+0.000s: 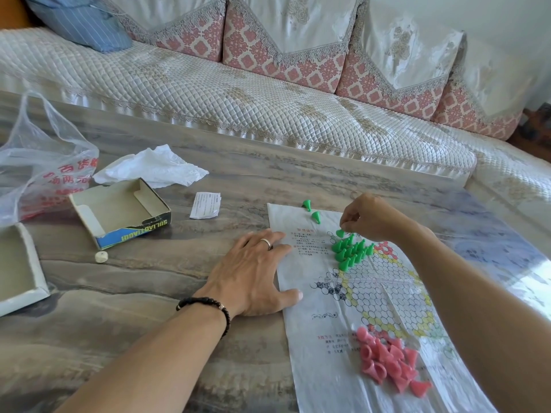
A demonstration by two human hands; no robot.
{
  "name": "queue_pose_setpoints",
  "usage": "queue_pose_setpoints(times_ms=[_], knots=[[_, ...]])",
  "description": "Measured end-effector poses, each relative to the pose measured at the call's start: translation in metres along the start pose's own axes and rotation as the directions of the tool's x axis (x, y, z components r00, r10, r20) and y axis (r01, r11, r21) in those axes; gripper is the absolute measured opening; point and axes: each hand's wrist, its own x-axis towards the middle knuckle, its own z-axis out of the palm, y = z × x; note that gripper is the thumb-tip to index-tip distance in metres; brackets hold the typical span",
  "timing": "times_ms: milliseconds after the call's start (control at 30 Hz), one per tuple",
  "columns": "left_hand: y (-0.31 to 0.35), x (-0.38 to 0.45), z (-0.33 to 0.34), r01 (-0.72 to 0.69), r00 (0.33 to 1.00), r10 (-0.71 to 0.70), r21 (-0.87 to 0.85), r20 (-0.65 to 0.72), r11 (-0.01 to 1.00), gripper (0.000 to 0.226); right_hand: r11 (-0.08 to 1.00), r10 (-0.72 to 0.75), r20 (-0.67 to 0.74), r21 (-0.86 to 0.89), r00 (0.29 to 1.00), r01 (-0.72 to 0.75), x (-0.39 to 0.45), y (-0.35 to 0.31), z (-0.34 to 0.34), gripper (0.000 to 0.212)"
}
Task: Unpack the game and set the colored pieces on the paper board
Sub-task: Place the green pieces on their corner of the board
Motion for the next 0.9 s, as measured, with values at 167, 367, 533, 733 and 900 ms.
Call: queue_pose_setpoints(times_ms=[167, 367, 533, 733, 900], knots=[[0.001, 0.001, 0.000, 0.006, 1.000, -0.006, 0.007, 0.014, 1.000, 0.090, 1.000, 0.013, 0.008, 0.003, 1.000, -0.013, 0.001, 0.003, 0.006, 0.008], [-0.001, 0.001, 0.001, 0.002, 1.000, -0.002, -0.011, 0.000, 1.000, 0.084, 1.000, 0.004, -0.001, 0.010, 1.000, -0.004, 0.001, 0.003, 0.009, 0.008], [-0.002, 0.001, 0.002, 0.003, 1.000, -0.003, -0.010, -0.003, 1.000, 0.083, 0.999, -0.022, -0.114, 0.042, 0.993, 0.027, 0.009, -0.002, 0.007, 0.017], [-0.002, 0.001, 0.002, 0.005, 1.000, -0.005, -0.017, -0.005, 1.000, 0.081, 0.997, -0.022, -0.159, 0.076, 0.987, 0.034, 0.027, -0.025, 0.015, 0.022], [-0.001, 0.000, 0.001, 0.009, 1.000, -0.010, -0.023, -0.005, 1.000, 0.082, 1.000, -0.018, -0.155, 0.012, 0.988, 0.020, 0.034, -0.035, 0.030, 0.018]])
